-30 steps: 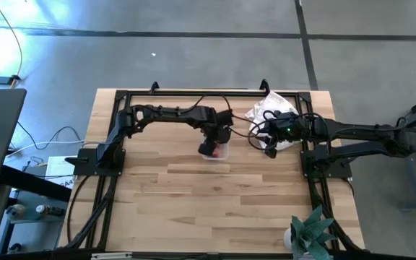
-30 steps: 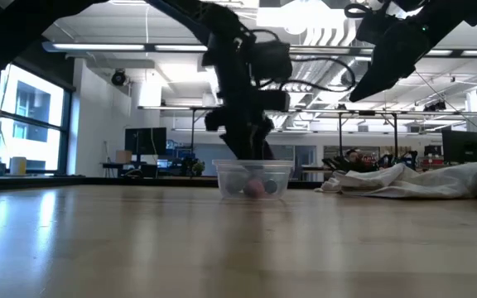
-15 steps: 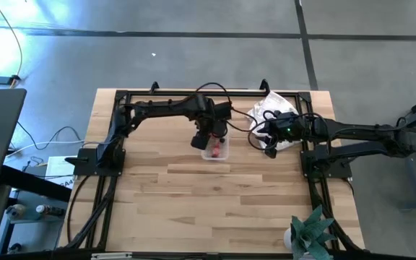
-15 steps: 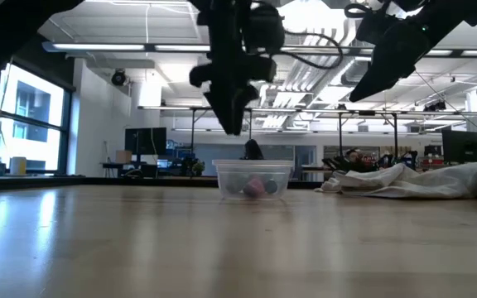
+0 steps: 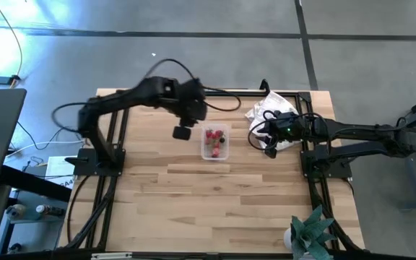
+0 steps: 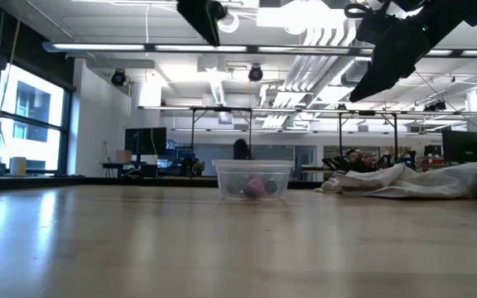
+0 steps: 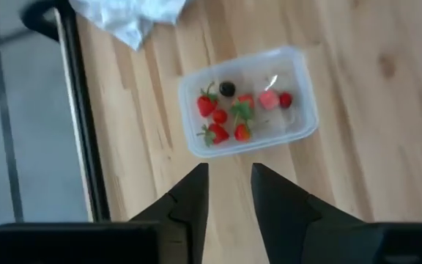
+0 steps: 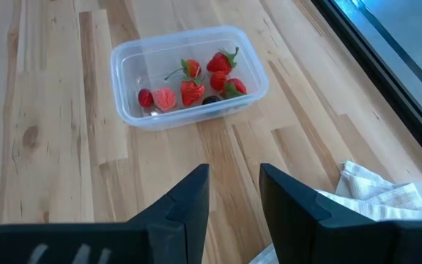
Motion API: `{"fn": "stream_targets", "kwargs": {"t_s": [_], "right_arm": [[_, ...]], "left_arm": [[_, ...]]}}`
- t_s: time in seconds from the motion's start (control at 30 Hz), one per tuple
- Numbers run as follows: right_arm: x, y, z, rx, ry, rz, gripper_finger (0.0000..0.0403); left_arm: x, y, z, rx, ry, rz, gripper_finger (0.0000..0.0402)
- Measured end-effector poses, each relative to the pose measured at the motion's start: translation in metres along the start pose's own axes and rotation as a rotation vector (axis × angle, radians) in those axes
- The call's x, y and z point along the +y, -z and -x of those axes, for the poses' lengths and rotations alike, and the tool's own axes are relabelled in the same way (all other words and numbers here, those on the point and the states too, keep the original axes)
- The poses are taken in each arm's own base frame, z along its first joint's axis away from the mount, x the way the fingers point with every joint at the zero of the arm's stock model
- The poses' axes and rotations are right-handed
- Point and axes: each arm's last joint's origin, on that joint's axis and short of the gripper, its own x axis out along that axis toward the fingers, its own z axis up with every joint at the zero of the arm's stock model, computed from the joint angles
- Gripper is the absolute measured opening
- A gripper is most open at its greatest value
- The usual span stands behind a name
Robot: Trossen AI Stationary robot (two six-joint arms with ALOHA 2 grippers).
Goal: Pick and placing Produce into tupperware
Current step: Return to Home Position
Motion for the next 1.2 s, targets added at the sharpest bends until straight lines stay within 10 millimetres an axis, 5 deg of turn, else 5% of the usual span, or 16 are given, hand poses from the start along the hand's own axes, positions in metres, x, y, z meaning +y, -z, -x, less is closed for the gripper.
{"fn": "stream_targets", "kwargs": {"t_s": [0.2, 0.4, 0.9, 1.2], "right_arm": [[0.000, 0.000, 0.000, 0.000, 0.000, 0.000, 0.0112], [0.000, 0.000, 0.000, 0.000, 0.000, 0.000, 0.0112], [0.000, 0.000, 0.000, 0.000, 0.000, 0.000, 0.0112], [0.000, 0.000, 0.000, 0.001, -0.001, 0.000, 0.0112]], "left_arm": [[-0.016, 0.017, 0.053, -0.133, -0.033, 0.007, 0.0071], [-0.042, 0.044, 0.075, -0.250, -0.081, 0.004, 0.0051], [-0.080, 0.122, 0.091, -0.512, -0.243, -0.127, 0.0033], [-0.083, 0.165, 0.090, -0.619, -0.338, -0.078, 0.0032]]}}
